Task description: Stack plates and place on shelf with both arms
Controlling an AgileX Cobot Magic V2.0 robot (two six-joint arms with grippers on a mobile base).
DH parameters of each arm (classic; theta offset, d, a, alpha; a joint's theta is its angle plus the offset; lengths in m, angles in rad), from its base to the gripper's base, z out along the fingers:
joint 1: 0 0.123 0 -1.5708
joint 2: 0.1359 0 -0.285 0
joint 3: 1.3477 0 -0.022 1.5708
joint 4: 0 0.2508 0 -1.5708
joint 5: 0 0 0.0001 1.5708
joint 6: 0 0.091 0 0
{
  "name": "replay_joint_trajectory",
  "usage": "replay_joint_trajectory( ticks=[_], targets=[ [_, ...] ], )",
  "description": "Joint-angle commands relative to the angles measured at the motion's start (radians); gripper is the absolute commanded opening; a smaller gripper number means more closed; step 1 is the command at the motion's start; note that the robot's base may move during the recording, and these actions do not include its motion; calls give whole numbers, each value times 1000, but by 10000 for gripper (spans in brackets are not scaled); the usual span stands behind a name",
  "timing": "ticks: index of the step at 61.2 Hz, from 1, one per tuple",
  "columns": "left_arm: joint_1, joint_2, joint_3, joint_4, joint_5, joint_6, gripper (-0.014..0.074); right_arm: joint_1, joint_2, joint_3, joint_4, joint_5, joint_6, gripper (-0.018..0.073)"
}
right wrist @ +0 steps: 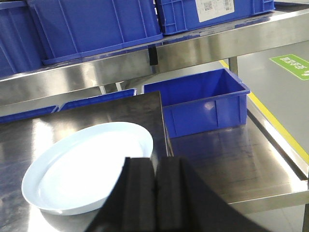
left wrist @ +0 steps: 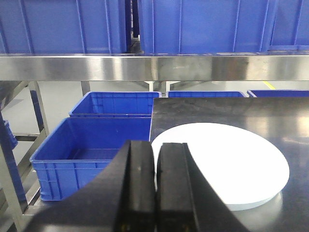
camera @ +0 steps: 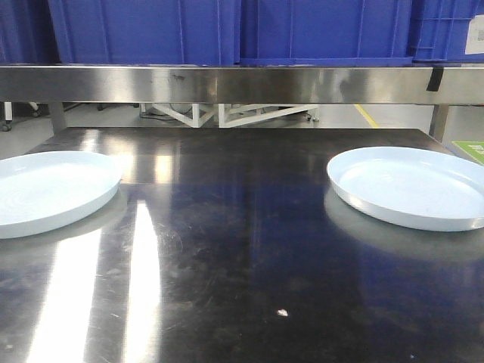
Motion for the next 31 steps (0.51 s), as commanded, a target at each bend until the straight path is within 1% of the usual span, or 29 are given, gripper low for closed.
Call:
replay_joint_trajectory(
  ticks=[1, 31],
  targets=[
    [0, -15, 21, 0, -78, 0, 97, -1, -21, -17, -2, -86, -6, 55],
    [0, -15, 21, 0, -78, 0, 97, -1, -21, -17, -2, -86, -6, 55]
  ],
)
